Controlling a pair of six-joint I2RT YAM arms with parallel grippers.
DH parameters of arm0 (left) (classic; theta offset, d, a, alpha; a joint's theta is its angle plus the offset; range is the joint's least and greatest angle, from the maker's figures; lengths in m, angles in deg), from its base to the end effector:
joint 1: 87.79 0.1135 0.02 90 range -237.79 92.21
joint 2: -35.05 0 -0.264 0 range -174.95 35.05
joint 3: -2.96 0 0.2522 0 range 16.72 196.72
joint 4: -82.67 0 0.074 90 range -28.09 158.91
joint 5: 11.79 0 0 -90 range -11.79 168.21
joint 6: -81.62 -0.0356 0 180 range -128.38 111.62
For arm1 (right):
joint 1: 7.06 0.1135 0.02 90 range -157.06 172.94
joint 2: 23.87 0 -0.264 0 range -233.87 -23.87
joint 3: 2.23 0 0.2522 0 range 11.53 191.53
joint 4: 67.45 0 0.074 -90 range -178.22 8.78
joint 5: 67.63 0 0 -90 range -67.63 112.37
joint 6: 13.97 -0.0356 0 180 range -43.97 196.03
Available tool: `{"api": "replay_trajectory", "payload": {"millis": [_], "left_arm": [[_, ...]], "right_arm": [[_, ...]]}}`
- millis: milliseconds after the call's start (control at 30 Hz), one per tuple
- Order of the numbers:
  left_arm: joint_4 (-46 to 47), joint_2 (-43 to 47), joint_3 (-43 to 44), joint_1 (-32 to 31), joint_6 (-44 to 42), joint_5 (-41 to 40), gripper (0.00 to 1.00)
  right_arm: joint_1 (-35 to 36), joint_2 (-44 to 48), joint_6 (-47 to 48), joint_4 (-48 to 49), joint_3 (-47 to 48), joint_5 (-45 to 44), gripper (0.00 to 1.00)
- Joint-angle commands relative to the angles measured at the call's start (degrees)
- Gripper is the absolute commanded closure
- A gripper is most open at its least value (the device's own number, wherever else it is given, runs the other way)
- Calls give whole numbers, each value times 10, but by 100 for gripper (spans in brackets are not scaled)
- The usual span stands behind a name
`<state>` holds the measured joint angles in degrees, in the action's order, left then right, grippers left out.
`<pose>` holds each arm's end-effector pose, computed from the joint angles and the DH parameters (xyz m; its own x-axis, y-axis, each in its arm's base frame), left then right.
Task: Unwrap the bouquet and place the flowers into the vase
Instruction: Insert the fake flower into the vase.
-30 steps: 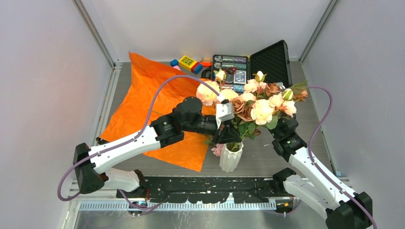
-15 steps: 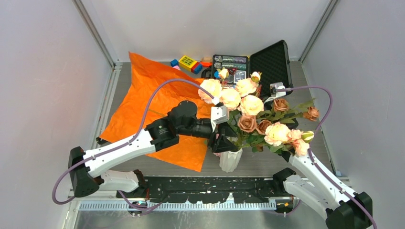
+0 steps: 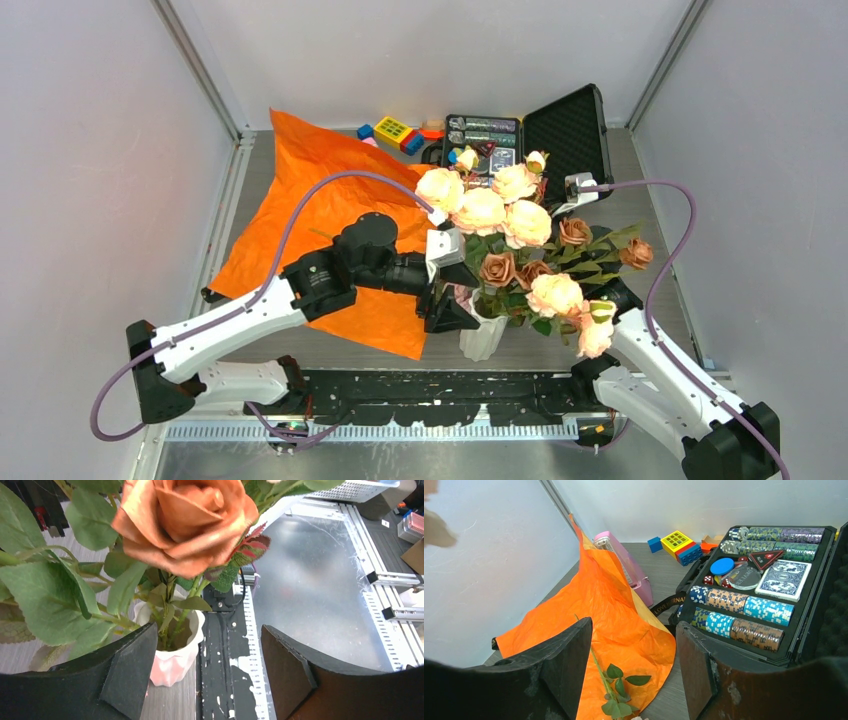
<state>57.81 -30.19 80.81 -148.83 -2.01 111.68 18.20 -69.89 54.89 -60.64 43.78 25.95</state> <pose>0.1072 -0.2343 0.3863 -0.2120 0.1920 -0.9582 0.9733 -0.0466 -0.2247 0.1778 0.0863 0.3164 -0.0739 0.3631 -0.9288 -0.4882 0.7990 0.3512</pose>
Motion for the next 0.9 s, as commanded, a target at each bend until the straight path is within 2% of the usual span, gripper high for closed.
{"api": "replay_trajectory", "payload": {"millis": [0, 300, 467, 700, 867], "left_arm": [[-107, 14, 50, 6, -39, -2, 22], [-150, 43, 58, 45, -30, -19, 21], [-161, 71, 33, 102, -9, -19, 21], [-115, 100, -27, 201, 44, -8, 22], [-44, 120, -107, 258, 98, 6, 22]], "right_arm": [[-2, 4, -2, 27, 3, 2, 32], [-2, 5, -3, 26, 3, 3, 32], [-2, 13, -1, 25, 0, 1, 32], [-2, 19, -3, 19, -2, -9, 32], [-2, 17, 2, 10, 2, -21, 32]]}}
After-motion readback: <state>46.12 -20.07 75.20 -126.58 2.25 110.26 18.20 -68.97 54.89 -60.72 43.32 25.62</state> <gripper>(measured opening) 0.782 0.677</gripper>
